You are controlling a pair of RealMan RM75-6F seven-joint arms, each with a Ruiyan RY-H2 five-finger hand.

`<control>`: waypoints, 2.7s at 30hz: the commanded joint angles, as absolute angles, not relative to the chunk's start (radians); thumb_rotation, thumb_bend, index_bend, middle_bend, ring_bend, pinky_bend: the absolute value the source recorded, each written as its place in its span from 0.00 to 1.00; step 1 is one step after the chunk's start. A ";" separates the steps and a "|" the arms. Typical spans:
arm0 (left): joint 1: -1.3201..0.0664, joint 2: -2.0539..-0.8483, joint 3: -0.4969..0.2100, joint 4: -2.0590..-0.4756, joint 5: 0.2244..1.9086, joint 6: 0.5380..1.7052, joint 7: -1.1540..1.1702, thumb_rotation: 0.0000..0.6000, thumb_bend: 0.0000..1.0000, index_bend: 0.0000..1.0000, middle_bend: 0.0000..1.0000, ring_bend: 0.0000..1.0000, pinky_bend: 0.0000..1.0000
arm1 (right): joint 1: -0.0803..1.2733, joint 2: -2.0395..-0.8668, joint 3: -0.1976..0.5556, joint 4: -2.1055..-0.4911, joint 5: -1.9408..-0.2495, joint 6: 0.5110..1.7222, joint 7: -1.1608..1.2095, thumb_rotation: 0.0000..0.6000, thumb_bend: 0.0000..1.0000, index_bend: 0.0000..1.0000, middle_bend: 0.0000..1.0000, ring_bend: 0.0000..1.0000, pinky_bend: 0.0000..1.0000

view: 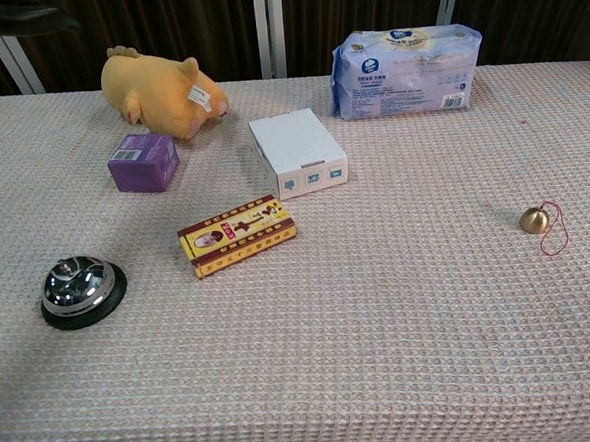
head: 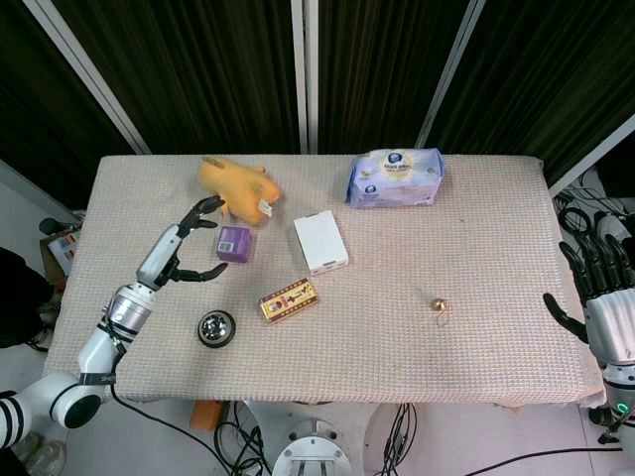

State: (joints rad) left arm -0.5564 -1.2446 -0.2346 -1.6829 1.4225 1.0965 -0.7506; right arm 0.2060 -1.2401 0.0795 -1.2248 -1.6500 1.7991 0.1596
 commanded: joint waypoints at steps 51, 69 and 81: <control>-0.195 -1.257 0.015 -1.565 1.540 1.472 0.156 1.00 0.25 0.14 0.11 0.08 0.22 | 0.485 -1.328 0.071 -1.643 -1.283 1.069 -0.707 1.00 0.18 0.33 0.05 0.00 0.00; -0.182 -1.267 0.014 -1.541 1.538 1.447 0.135 1.00 0.25 0.14 0.11 0.08 0.22 | 0.466 -1.416 0.050 -1.495 -1.282 1.090 -0.580 1.00 0.21 0.43 0.09 0.00 0.00; -0.175 -1.265 0.014 -1.538 1.530 1.431 0.127 1.00 0.25 0.14 0.11 0.08 0.22 | 0.464 -1.458 0.045 -1.422 -1.319 1.102 -0.506 1.00 0.24 0.46 0.12 0.00 0.00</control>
